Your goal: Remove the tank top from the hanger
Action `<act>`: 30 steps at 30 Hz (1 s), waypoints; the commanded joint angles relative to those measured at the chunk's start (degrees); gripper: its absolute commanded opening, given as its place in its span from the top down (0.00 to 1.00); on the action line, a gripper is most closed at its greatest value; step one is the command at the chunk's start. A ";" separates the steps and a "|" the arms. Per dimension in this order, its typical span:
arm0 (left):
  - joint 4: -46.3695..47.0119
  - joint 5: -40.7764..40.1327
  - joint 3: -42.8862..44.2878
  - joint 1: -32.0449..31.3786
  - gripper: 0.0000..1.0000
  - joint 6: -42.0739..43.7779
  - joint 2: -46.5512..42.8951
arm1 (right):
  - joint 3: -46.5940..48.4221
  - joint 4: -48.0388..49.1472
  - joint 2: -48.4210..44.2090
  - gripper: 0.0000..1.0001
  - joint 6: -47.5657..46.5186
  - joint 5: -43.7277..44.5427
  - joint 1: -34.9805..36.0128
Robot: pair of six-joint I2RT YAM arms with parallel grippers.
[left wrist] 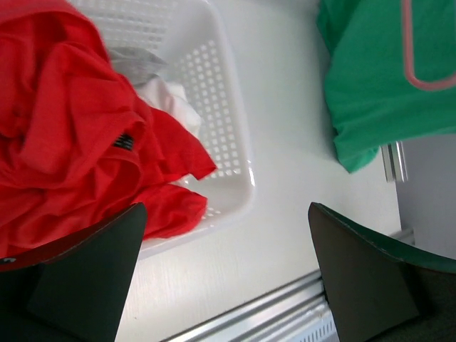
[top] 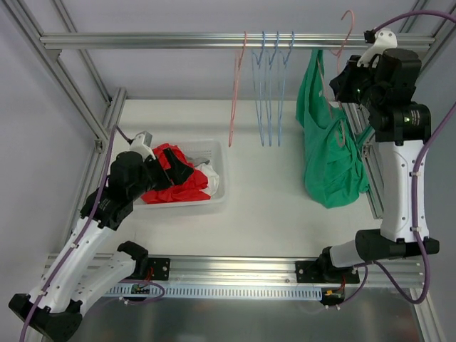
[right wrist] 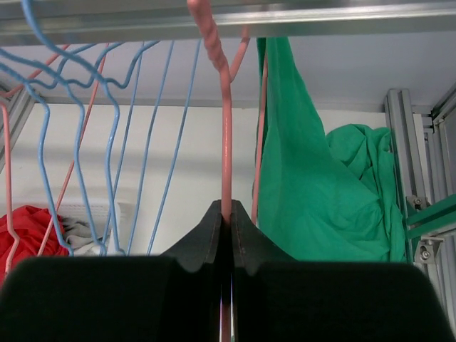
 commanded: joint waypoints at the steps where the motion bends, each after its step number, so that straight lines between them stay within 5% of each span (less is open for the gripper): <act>1: 1.55 2.54 4.16 -5.22 0.01 4.59 -0.34 | -3.32 3.75 -7.60 1.00 1.18 -3.33 -0.07; 12: 15.61 -4.32 17.94 -32.99 0.01 18.39 13.27 | -31.27 -5.90 -42.06 1.00 -0.94 -7.82 -0.15; 18: 19.23 -4.24 34.44 -38.37 0.01 24.02 28.89 | -30.76 -14.86 -50.86 1.00 0.47 -8.43 -0.07; 26: 19.14 -4.06 57.92 -42.24 0.02 32.28 47.55 | -16.72 -24.81 -51.49 1.00 2.93 -10.71 0.11; 30: 19.14 -3.97 62.52 -42.24 0.12 33.17 53.53 | -14.76 -24.82 -50.35 1.00 3.46 -11.60 0.55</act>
